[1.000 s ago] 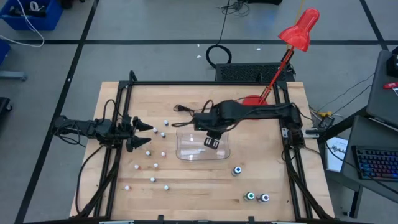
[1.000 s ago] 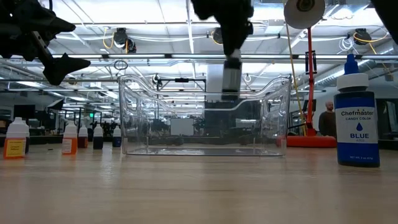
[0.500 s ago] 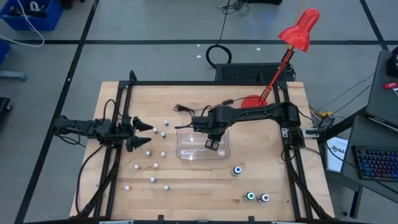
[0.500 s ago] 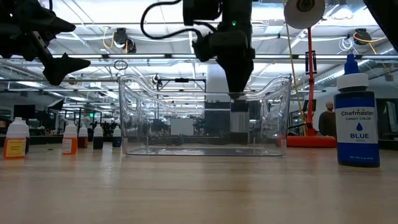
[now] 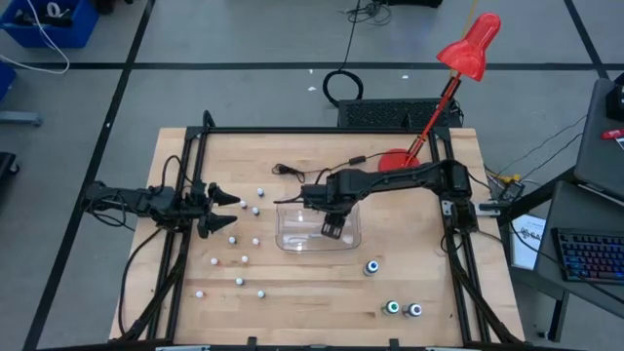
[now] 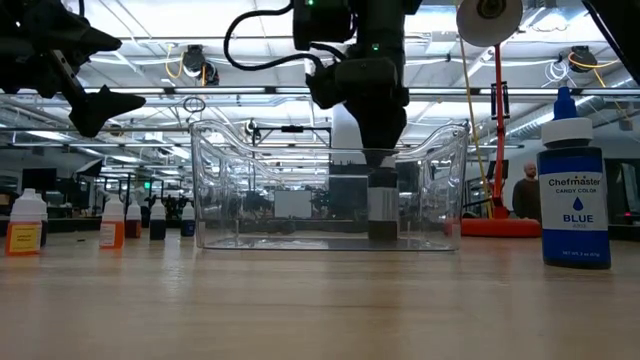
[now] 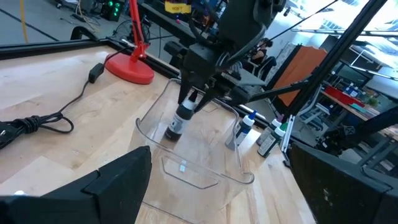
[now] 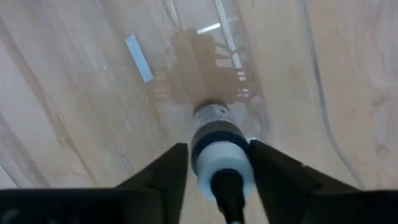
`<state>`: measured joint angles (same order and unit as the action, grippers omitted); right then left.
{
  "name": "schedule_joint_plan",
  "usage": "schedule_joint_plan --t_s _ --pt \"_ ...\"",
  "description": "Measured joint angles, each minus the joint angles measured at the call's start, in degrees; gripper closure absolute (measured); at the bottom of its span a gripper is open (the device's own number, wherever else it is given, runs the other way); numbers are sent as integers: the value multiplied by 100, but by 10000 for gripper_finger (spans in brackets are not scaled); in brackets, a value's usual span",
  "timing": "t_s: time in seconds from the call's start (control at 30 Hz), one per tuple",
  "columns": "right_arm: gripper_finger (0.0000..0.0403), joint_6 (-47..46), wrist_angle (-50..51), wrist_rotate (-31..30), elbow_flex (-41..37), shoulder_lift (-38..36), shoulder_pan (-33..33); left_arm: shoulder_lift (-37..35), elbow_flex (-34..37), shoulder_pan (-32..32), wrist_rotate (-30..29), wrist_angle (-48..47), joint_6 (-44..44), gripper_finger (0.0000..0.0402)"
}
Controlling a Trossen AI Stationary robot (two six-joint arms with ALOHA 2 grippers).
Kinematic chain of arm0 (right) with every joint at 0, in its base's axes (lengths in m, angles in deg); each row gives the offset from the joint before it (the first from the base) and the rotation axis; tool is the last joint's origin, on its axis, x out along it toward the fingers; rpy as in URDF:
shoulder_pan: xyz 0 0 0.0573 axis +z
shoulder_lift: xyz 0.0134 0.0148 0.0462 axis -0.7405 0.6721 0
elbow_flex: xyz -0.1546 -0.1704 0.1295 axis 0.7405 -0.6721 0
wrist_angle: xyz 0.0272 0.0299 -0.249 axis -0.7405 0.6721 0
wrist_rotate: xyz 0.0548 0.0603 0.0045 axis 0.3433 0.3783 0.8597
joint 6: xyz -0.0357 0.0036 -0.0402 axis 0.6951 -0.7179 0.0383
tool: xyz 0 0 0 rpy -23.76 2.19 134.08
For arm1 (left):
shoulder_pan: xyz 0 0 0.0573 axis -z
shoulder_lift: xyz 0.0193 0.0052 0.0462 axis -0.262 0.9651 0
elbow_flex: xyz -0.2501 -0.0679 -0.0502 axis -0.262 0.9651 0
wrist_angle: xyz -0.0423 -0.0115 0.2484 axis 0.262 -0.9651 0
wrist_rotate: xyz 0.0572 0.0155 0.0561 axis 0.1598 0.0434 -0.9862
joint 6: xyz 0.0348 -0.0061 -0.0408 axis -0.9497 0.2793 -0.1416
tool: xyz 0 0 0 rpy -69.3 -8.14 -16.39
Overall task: Pick & Place food coloring
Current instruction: Put the large black food coloring bottle into the transparent bin, then put the large blue food coloring bottle into the transparent bin
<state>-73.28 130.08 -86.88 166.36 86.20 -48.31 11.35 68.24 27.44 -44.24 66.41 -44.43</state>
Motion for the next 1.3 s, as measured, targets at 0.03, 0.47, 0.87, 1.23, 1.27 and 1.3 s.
schedule_joint_plan --t_s 0.03,0.47,0.87,1.23,1.27,1.3 --pt "214 -4 -19 0 0 0 0 -1 0 0 -2 0 0 23" --pt "163 -899 157 -15 0 -874 -9 0 2 0 0 -9 0 23" --pt "166 -4150 2117 -48 7 -1991 1413 0 2 0 0 -13 0 23" --pt "165 -5091 1942 -767 7 -1506 2782 0 2 0 0 -7 0 23" --pt "165 -5100 1928 -808 7 -1459 2833 0 2 0 0 -9 0 23" --pt "165 -5101 1910 -808 7 -1415 2870 0 0 0 0 -9 0 23"
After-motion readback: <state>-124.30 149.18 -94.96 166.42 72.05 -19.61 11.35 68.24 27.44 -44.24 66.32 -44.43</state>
